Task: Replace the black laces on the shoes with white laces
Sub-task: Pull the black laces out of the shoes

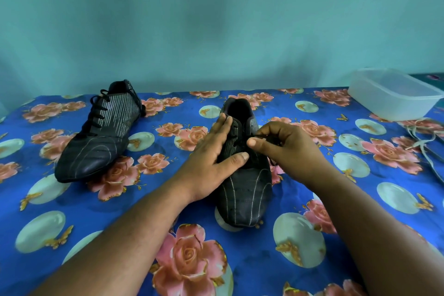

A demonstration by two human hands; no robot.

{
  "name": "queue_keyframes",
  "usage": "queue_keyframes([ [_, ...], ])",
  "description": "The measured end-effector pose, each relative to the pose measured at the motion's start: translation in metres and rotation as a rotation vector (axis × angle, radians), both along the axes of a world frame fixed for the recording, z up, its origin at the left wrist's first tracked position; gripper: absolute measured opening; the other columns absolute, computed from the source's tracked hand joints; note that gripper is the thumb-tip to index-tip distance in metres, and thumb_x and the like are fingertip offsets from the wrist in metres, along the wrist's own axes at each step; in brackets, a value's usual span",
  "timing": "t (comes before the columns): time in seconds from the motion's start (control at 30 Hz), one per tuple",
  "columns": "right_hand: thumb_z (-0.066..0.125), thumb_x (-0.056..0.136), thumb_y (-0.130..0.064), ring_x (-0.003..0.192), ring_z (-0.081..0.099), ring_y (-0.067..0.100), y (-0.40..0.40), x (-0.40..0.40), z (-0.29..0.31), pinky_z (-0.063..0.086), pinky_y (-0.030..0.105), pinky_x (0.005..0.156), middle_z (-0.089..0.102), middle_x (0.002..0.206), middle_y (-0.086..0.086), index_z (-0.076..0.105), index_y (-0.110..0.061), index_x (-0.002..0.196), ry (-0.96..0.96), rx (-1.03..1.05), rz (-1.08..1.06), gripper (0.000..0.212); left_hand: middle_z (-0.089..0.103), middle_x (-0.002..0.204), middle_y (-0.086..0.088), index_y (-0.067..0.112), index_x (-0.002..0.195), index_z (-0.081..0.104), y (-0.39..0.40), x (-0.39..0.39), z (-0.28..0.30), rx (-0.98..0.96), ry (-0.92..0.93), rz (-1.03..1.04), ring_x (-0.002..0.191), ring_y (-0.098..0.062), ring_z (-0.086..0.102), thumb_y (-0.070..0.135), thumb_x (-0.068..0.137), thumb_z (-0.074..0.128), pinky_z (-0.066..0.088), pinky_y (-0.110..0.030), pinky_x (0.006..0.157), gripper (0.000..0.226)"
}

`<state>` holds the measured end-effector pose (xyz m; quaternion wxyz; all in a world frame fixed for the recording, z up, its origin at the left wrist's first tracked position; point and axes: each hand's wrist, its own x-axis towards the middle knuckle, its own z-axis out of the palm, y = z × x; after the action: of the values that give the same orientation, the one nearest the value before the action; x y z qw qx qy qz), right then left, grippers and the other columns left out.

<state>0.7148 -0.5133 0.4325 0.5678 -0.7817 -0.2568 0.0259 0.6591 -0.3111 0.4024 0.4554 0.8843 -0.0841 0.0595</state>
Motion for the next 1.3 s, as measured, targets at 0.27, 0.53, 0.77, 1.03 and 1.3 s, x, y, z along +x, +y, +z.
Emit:
queue_keyframes([
  [0.27,0.076,0.089,-0.034,0.070,0.048,0.018,-0.008,0.006,0.007,0.040,0.026,0.066,0.057,0.070,0.007,0.066,-0.016,0.073,0.130,0.433,-0.013,0.026,-0.001,0.166,0.027,0.042,0.160,0.011,-0.001,0.001,0.000,-0.002,-0.008,0.011,0.150,0.013,-0.005,0.073,0.078,0.051,0.004,-0.037,0.129,0.096],
  [0.53,0.079,0.083,-0.043,0.055,0.041,0.016,-0.007,0.006,0.004,0.035,0.025,0.058,0.046,0.054,-0.003,0.065,-0.016,0.065,0.235,0.237,0.038,0.035,-0.003,0.166,0.027,0.041,0.160,0.011,-0.001,0.000,0.000,0.008,-0.008,0.005,0.149,0.014,-0.007,0.073,0.078,0.049,0.004,-0.037,0.129,0.097],
  [0.77,0.062,0.093,-0.030,0.061,0.045,0.022,-0.006,0.006,0.008,0.043,0.028,0.066,0.042,0.055,0.000,0.056,-0.012,0.071,0.175,0.552,0.004,0.030,-0.002,0.167,0.027,0.039,0.161,0.011,-0.001,0.001,0.000,0.007,-0.001,0.009,0.150,0.012,-0.006,0.067,0.083,0.054,0.005,-0.038,0.129,0.093],
  [1.03,0.059,0.101,-0.023,0.049,0.036,0.018,-0.012,0.013,0.010,0.039,0.030,0.055,0.041,0.057,-0.001,0.055,-0.012,0.079,0.280,0.415,-0.215,0.025,-0.004,0.167,0.026,0.040,0.161,0.010,0.000,0.001,0.000,0.012,0.005,0.006,0.151,0.010,-0.007,0.072,0.081,0.051,0.006,-0.039,0.129,0.096],
  [1.3,0.058,0.102,-0.033,0.044,0.029,0.009,-0.001,-0.003,0.008,0.028,0.019,0.045,0.035,0.053,-0.005,0.060,-0.011,0.074,-0.030,0.007,-0.149,0.036,-0.003,0.166,0.030,0.042,0.161,0.011,0.001,0.001,-0.002,0.010,0.005,0.016,0.150,0.011,-0.006,0.074,0.079,0.052,0.006,-0.037,0.129,0.097],
])
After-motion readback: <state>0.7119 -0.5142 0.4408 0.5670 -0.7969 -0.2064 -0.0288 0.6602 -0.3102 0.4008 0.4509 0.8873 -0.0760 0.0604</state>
